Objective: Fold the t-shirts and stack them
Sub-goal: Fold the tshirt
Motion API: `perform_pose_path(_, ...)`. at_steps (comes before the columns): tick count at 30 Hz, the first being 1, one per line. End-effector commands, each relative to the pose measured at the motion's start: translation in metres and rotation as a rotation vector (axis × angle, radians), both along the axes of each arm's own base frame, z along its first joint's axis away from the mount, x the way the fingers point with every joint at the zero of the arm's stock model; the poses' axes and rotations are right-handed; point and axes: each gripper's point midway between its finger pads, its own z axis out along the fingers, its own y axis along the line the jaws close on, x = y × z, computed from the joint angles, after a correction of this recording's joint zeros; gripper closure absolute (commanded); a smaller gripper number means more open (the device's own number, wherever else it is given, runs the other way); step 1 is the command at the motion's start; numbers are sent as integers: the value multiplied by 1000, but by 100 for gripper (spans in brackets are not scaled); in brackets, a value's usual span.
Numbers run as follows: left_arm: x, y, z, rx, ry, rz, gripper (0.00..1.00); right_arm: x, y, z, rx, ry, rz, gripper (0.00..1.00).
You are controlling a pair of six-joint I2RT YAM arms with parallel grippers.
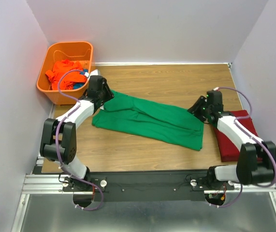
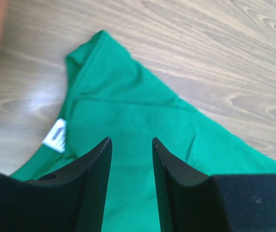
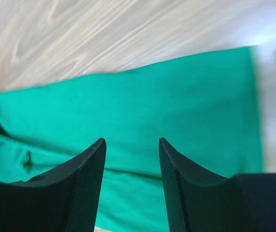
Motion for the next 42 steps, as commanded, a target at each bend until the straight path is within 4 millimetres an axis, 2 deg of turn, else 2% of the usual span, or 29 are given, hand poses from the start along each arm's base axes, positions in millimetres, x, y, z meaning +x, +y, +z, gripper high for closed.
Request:
perform_pose_path(1, 11, -11, -5, 29, 19, 33, 53, 23, 44, 11, 11, -49, 149, 46)
perform_pose_path(2, 12, -13, -14, 40, 44, 31, 53, 27, 53, -1, 11, -21, 178, 46)
perform_pose_path(4, 17, -18, -14, 45, 48, 35, 51, 44, 81, 12, 27, -71, 253, 46)
perform_pose_path(5, 18, -20, -19, 43, 61, 34, 50, 49, 94, 1, 37, -50, 300, 46)
perform_pose_path(8, 19, -27, -27, 49, 74, 19, 50, 71, 129, 14, 75, -115, 385, 46)
perform_pose_path(9, 19, -28, -30, 52, 82, 10, 49, 79, 144, 5, 99, -119, 426, 46)
perform_pose_path(11, 17, -32, -40, 61, 102, -10, 50, 96, 163, 18, 123, -166, 468, 46)
perform_pose_path(12, 13, -36, -44, 53, 114, -27, 49, 104, 174, 9, 125, -168, 489, 46)
perform_pose_path(14, 9, -45, -52, 52, 122, -58, 51, 113, 188, 7, 142, -174, 517, 46)
perform_pose_path(15, 5, -49, -56, 51, 132, -69, 52, 126, 200, 21, 157, -223, 539, 46)
perform_pose_path(16, 3, -54, -58, 48, 134, -78, 54, 131, 207, 5, 165, -198, 548, 46)
perform_pose_path(17, 0, -59, -59, 46, 136, -87, 55, 135, 214, 6, 179, -203, 557, 46)
perform_pose_path(18, -5, -59, -63, 47, 143, -86, 57, 142, 229, 18, 197, -238, 588, 46)
perform_pose_path(19, -7, -61, -65, 46, 145, -88, 58, 144, 236, 3, 201, -218, 602, 46)
perform_pose_path(21, -13, -62, -70, 42, 157, -90, 61, 143, 257, -2, 212, -220, 643, 46)
perform_pose_path(22, -14, -62, -71, 40, 159, -90, 64, 148, 266, 5, 221, -242, 657, 46)
perform_pose_path(23, -15, -62, -73, 41, 163, -93, 66, 147, 273, 3, 230, -241, 670, 46)
perform_pose_path(24, -18, -62, -77, 45, 172, -97, 67, 145, 285, -8, 245, -227, 690, 46)
perform_pose_path(26, -20, -61, -80, 46, 178, -96, 70, 145, 299, -11, 262, -227, 712, 46)
perform_pose_path(28, -24, -61, -83, 43, 184, -97, 73, 139, 313, -26, 275, -199, 736, 46)
perform_pose_path(29, -26, -61, -84, 42, 187, -98, 73, 140, 318, -24, 279, -207, 744, 46)
perform_pose_path(30, -29, -61, -86, 39, 193, -101, 74, 137, 323, -32, 287, -192, 753, 46)
perform_pose_path(31, -30, -61, -84, 35, 184, -101, 74, 136, 331, -29, 296, -201, 764, 46)
perform_pose_path(37, -32, -63, -76, 17, 169, -109, 76, 135, 345, -43, 317, -177, 777, 46)
perform_pose_path(42, -27, -64, -52, 9, 124, -111, 76, 134, 349, -39, 325, -184, 777, 50)
